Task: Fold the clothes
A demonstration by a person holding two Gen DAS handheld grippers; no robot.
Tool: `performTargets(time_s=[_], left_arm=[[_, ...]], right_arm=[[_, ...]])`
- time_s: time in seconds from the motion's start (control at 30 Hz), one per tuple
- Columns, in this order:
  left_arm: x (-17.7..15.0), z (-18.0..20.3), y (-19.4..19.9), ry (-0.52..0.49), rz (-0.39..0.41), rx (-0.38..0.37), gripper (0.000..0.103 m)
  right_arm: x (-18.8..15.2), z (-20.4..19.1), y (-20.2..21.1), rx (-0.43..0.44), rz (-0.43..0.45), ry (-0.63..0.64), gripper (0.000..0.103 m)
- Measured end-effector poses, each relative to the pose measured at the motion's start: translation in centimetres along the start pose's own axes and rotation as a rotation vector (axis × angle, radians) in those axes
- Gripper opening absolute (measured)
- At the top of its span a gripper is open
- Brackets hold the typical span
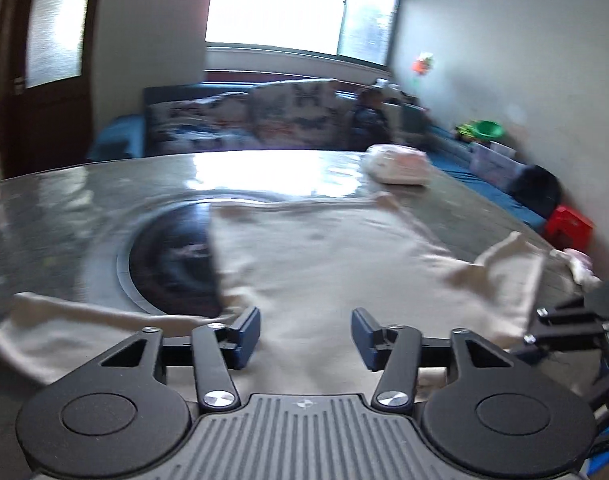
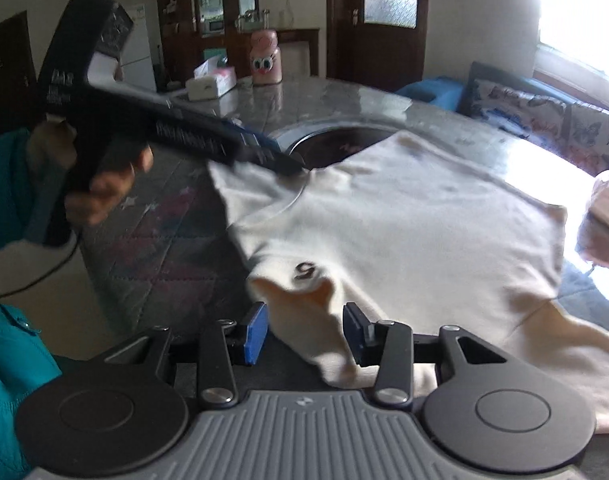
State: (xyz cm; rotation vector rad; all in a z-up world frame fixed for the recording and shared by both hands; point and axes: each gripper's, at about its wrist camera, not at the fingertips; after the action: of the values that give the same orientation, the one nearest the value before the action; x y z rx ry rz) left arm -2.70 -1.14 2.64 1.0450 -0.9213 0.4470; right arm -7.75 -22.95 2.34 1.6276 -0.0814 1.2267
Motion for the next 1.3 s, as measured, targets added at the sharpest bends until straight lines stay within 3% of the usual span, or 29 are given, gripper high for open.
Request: performTargets(time_s=[0.2, 0.3, 0.4, 0.6, 1.07, 1.17, 1.3], left_arm=[[0.3, 3.1, -3.1, -0.086, -0.025, -0.003, 0.057], [-0.7, 3.7, -4.3, -0.127, -0.059, 0.017, 0.059], [-2.2, 4.2, -4.6, -0.174, -0.087, 0.025, 0.059], [-4.2, 5.3, -3.3, -0.274, -0.058, 0.042, 0.068], [-4.6, 4.8, -3.2, -0.211, -0.057, 0.026, 0.070], [-4.5, 4.6, -3.2, -0.196, -0.058, 0.039, 0.081], [-4.5, 4.4, -3.1, -0.186, -0.055, 0.046, 0.093]], right_arm=[[-0.2, 2.7, 0.0, -0.174, 0.011, -0.103, 0.042], [-0.8, 3.4, -0.6, -0.218, -0.002, -0.116, 0.042], [-1.5, 3.4, -1.2, -0.206, -0.028, -0.113, 0.043], [-2.2, 2.9, -0.2, -0.225, -0.012, -0.060, 0.049], [-1.5, 2.5, -0.4, -0.228, 0.021, -0.083, 0.058], [-2.0, 2.6, -1.3, -0.207, -0.007, -0.111, 0.060], [-2.1, 3.3, -0.7, -0.196, 0.019, -0.145, 0.062]])
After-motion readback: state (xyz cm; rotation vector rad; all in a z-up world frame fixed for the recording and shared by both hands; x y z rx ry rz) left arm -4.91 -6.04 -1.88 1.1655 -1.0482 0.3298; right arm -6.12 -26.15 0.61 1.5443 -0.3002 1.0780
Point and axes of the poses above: each gripper's, at about its wrist camera, not at the fingertips, and y roughly against the way its jaws point, z to its right, x to its top, and after that the axes turned 7 degrees about -x, right-handed
